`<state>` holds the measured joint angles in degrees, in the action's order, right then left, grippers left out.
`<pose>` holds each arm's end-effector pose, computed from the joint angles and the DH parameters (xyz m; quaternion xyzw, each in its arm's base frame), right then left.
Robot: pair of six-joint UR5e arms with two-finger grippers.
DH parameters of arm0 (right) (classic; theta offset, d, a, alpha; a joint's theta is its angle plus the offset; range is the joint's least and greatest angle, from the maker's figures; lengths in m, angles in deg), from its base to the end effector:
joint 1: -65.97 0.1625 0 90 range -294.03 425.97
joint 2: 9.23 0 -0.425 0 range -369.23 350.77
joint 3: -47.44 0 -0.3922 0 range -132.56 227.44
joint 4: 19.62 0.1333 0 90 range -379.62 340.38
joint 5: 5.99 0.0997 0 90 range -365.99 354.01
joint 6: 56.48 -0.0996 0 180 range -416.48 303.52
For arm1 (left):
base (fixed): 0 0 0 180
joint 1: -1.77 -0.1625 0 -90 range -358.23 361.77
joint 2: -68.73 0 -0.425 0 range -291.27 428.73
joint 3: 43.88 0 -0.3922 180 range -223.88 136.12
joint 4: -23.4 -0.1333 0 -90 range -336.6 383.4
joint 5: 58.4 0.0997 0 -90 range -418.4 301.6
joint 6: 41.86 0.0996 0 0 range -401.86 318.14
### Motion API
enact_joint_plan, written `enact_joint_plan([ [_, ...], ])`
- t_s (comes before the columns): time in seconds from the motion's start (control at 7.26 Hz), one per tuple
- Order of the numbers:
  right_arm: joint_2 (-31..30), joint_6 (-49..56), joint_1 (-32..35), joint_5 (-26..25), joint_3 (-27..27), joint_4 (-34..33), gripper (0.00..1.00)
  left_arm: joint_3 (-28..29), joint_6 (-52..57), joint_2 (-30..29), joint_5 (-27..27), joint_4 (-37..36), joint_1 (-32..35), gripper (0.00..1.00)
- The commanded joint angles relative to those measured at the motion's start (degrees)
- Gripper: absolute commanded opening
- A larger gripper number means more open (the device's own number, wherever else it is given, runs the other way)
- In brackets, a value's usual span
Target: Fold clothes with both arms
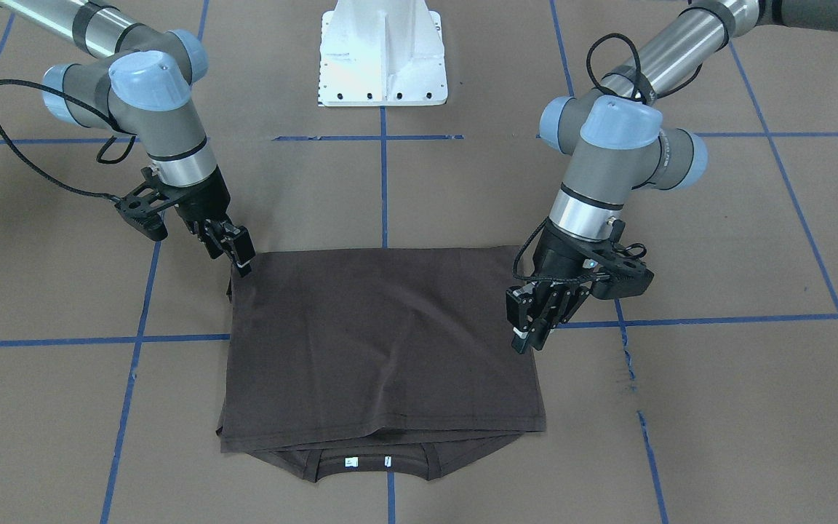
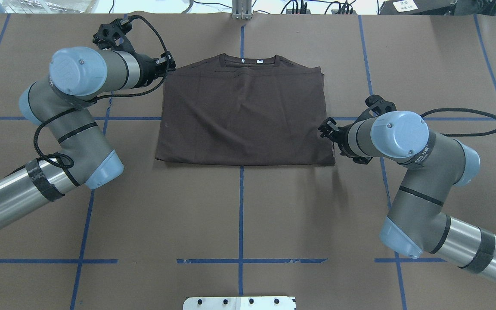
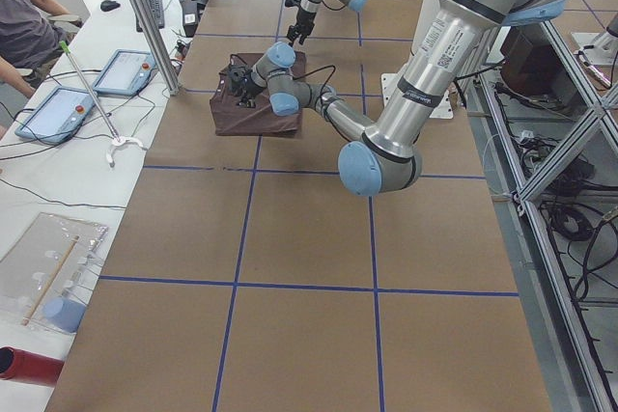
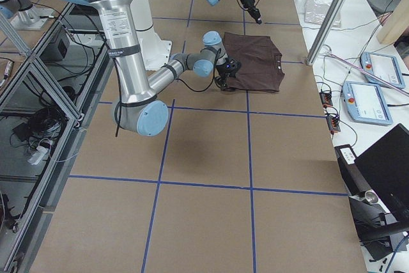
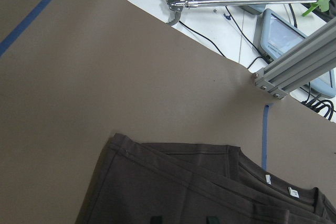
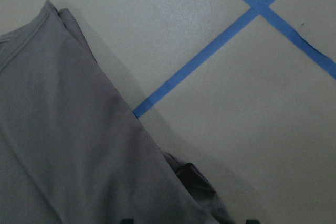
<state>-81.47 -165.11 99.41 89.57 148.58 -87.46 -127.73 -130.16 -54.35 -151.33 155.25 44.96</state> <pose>-0.4432 -0.4409 0.3625 0.0121 -0.4325 0.3768 0.8190 0.4302 -0.5797 0.2840 0.1961 0.5299 -0.2787 0.7766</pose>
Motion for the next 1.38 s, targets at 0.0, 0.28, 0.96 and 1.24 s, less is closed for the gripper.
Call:
enact_joint_plan([
  [0.0, 0.3, -0.2, -1.3, -0.1, -1.2, 0.1, 0.77, -0.1, 0.1, 0.0, 0.0, 0.0, 0.0, 0.39],
  [0.28, 0.6, -0.2, -2.2, -0.1, -2.3, 0.2, 0.77, 0.0, 0.3, 0.0, 0.1, 0.0, 0.0, 0.39],
  [0.96, 0.5, 0.3, -2.5, -0.3, -3.2, 0.6, 0.00, 0.0, 0.6, 0.5, 0.1, 0.0, 0.0, 0.38],
  [1.24, 0.5, 0.7, -2.1, -0.1, -2.3, 0.6, 0.00, 0.0, 0.4, 0.5, 0.1, 0.0, 0.0, 0.38],
])
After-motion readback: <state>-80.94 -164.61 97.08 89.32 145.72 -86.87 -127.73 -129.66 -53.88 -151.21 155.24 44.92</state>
